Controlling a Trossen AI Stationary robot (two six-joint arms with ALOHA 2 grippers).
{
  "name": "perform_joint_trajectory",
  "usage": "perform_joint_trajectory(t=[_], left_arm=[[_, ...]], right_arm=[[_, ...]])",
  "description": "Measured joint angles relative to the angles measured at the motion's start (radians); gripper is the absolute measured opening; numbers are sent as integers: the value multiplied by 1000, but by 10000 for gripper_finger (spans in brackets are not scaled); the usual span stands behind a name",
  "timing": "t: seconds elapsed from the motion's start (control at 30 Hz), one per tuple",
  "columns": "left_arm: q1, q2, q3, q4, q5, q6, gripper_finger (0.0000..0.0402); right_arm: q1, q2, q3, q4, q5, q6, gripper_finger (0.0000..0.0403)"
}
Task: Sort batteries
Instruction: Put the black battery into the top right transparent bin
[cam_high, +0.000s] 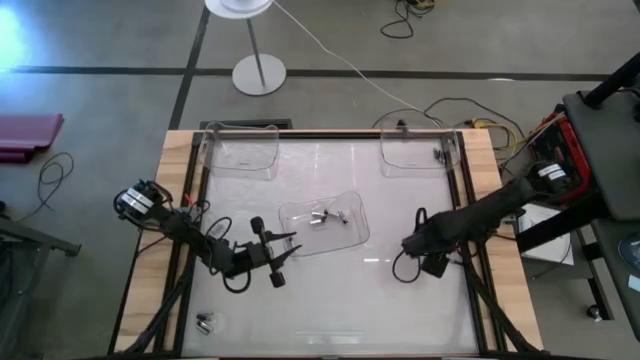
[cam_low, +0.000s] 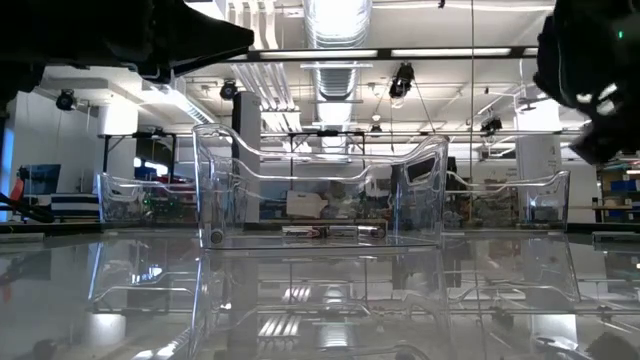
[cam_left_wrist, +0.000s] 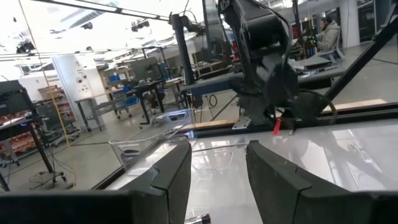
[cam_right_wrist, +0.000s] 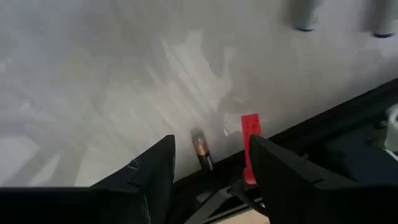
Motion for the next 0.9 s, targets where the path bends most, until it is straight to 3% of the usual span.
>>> perform_joint_trajectory(t=[0.33,0.67,0.9], left_arm=[[-17,0,1,-18,-1,-4,135],[-17,0,-2,-20,-3,-4,135],[-18,0,-2,-20,-3,-4,135]], right_arm=[[25,226,0,2,-83,-158,200],[33,291,-8,56,-102,-210,177],[54,313,-12,72,-110,-190,139]])
